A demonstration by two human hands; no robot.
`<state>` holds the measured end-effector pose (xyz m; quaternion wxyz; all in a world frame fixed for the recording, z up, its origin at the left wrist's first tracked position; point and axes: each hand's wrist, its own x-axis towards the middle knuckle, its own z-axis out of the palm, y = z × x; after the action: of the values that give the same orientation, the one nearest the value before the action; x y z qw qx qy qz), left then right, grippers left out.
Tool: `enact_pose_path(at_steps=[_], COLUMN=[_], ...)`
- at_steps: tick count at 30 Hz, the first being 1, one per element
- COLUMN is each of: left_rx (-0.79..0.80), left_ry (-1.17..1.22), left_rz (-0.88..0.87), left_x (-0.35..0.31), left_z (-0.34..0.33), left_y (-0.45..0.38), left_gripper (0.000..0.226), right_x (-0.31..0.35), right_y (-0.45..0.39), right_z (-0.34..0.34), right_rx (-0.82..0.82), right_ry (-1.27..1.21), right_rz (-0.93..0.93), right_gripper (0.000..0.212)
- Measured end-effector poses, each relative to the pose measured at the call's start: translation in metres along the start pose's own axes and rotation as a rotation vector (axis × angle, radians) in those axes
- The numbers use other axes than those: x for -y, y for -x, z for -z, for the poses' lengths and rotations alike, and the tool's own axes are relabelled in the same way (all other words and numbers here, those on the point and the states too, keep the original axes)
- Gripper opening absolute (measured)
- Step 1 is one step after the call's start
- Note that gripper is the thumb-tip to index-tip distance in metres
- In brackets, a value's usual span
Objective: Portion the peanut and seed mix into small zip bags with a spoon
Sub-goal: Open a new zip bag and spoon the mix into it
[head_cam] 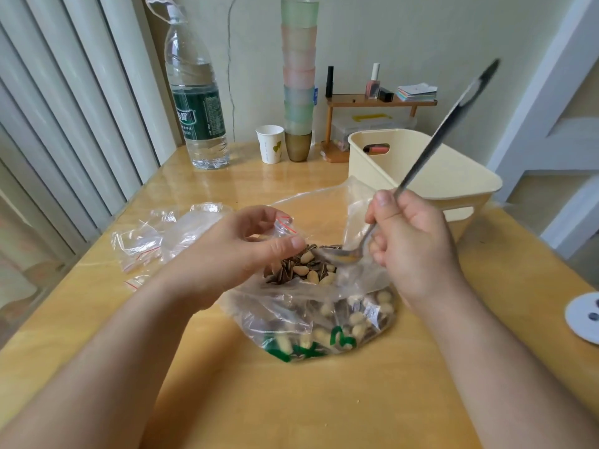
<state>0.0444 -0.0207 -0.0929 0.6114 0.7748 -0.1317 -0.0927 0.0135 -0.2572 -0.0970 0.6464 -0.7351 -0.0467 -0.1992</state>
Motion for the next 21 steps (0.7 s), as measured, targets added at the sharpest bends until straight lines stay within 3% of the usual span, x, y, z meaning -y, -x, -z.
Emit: enact_pose_path(at_steps=[2,5,7,12,14,18,21], left_rx=[-0.045,-0.109,-0.135,-0.139,-0.12,-0.081,-0.011], left_ry=[0.073,0.159,0.2,0.156,0.123,0.058,0.0], left_rz=[0.005,0.032,0.026,0.043,0.047,0.032,0.041], left_x=[-0.003,-0.006,-0.01,-0.013,-0.013,-0.012,-0.016], left_z=[0.0,-0.002,-0.002,-0.004,-0.005,-0.01,-0.012], left_y=[0.0,-0.001,0.0,0.003,0.005,0.008,0.013], left_gripper=[0.054,0.054,0.049,0.06,0.058,0.056,0.056], right_x=[0.002,0.007,0.015,0.026,0.033,0.055,0.071], right_y=[0.004,-0.001,-0.006,-0.017,-0.015,-0.002,0.007], right_z=[-0.01,-0.016,-0.016,-0.018,-0.01,0.01,0.019], right_rx=[0.03,-0.06,-0.001,0.456,0.478,0.448,0.5], right_ry=[0.046,0.071,0.118,0.884,1.045,1.117,1.318], right_rz=[0.026,0.029,0.05,0.274,0.258,0.254,0.153], right_gripper=[0.033,0.032,0.033,0.022,0.02,0.029,0.034])
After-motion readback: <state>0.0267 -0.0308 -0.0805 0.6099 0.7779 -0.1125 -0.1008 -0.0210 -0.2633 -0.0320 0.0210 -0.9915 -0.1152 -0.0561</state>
